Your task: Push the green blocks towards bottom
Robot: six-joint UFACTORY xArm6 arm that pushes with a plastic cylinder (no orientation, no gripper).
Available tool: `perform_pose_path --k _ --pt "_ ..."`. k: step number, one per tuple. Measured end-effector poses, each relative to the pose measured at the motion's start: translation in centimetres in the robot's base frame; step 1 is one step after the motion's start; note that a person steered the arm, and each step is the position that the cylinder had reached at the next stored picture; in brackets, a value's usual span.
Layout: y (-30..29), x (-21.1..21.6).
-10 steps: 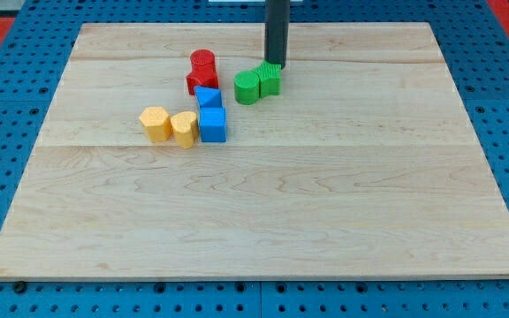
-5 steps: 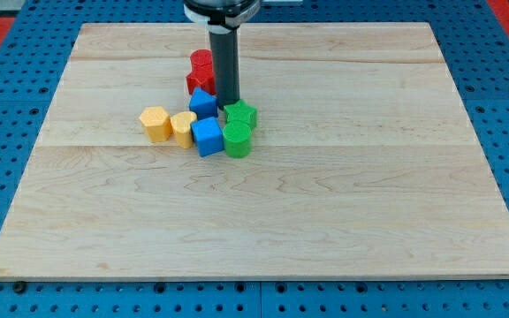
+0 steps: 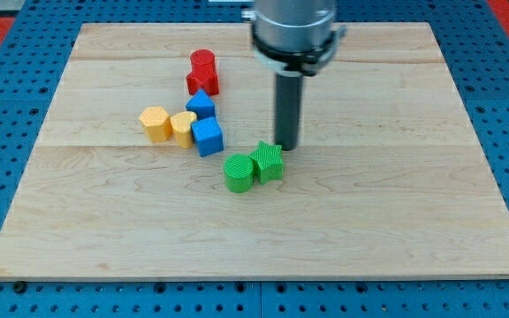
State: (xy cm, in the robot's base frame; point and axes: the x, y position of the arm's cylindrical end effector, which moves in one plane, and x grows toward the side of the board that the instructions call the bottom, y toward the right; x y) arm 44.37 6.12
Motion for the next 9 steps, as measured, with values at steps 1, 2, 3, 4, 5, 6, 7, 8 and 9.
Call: perform_pose_path --k 1,2,3,4,5,6,7,8,9 --pt "5.1 1.3" --pt "1.0 2.9" --pt "-2.4 0.9" --pt "-3.0 2.2" --pt "-5.8 3.0" --pt "-8.9 4.4" --pt "-9.9 7.4" --pt "-13.4 8.2" --pt "-14.8 6.8"
